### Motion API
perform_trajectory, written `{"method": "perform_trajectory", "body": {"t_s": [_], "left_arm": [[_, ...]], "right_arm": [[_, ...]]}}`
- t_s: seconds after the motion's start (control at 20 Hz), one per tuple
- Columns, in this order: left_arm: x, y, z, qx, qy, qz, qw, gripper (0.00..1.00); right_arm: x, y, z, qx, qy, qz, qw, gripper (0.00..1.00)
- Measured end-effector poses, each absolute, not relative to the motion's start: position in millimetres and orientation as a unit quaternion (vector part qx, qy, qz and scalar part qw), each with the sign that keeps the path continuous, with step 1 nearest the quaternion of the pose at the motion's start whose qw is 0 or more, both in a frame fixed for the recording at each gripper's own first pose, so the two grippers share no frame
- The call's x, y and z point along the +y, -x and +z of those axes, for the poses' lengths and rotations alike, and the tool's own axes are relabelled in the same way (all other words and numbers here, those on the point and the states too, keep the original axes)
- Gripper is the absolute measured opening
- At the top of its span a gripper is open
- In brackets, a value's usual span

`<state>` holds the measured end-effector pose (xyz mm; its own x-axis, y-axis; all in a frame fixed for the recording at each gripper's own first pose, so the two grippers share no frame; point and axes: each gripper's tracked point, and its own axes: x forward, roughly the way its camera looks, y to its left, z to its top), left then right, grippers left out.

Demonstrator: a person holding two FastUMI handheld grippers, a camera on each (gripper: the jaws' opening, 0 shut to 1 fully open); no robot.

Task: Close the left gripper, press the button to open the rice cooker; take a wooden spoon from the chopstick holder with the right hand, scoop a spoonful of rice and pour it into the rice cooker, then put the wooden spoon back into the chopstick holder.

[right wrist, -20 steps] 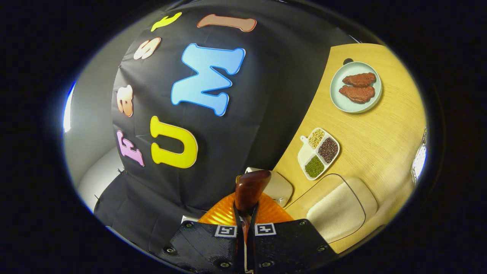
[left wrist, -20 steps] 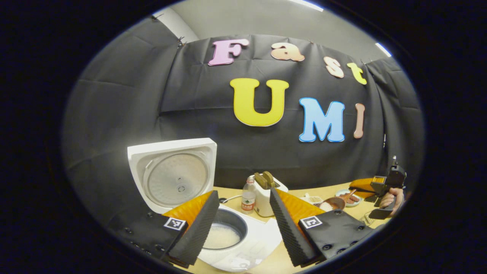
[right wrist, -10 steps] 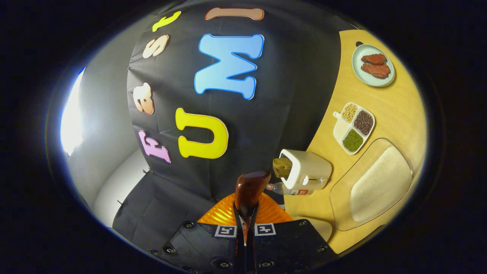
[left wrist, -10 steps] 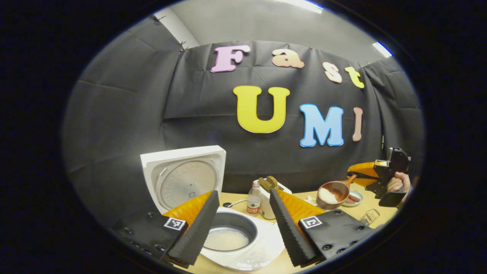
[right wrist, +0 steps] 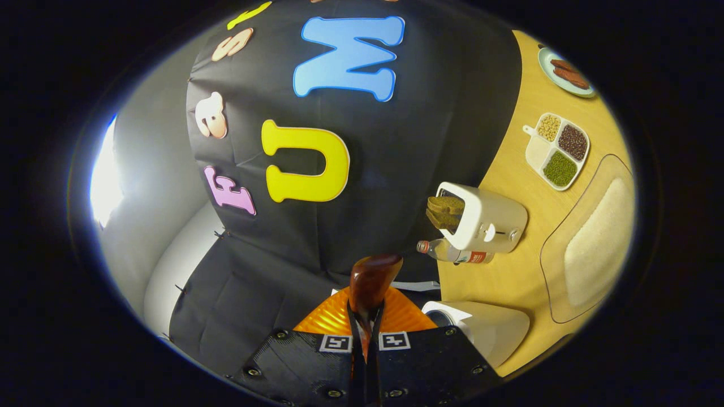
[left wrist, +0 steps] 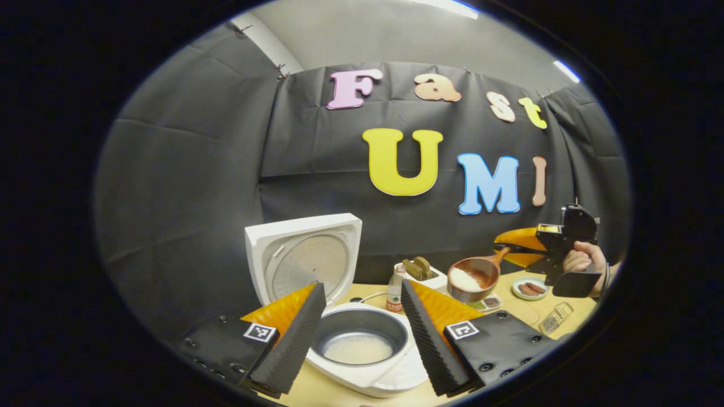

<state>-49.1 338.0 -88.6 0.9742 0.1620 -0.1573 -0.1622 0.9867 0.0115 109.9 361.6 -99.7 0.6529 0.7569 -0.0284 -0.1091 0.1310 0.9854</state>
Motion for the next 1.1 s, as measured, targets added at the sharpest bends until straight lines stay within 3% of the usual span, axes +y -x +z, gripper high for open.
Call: {"method": "perform_trajectory", "body": {"t_s": [0.3, 0.35, 0.4, 0.6, 0.85, 1.1], "left_arm": [[358, 60, -96, 0.082, -0.001, 0.091, 0.992, 0.95], [362, 60, -98, 0.083, 0.0, 0.093, 0.992, 0.95], [364, 59, -99, 0.086, 0.001, 0.094, 0.992, 0.95], [371, 62, -108, 0.095, -0.001, 0.099, 0.991, 0.94], [378, 66, -114, 0.104, -0.004, 0.113, 0.988, 0.94], [384, 73, -114, 0.104, 0.001, 0.14, 0.985, 0.95]], "right_arm": [[417, -110, -112, 0.298, -0.505, 0.343, 0.734, 0.03], [427, -110, -114, 0.3, -0.486, 0.35, 0.743, 0.07], [438, -110, -120, 0.304, -0.468, 0.355, 0.75, 0.03], [481, -110, -137, 0.314, -0.412, 0.372, 0.77, 0.03], [521, -108, -157, 0.295, -0.247, 0.399, 0.832, 0.03], [568, -94, -159, 0.238, -0.059, 0.449, 0.859, 0.03]]}}
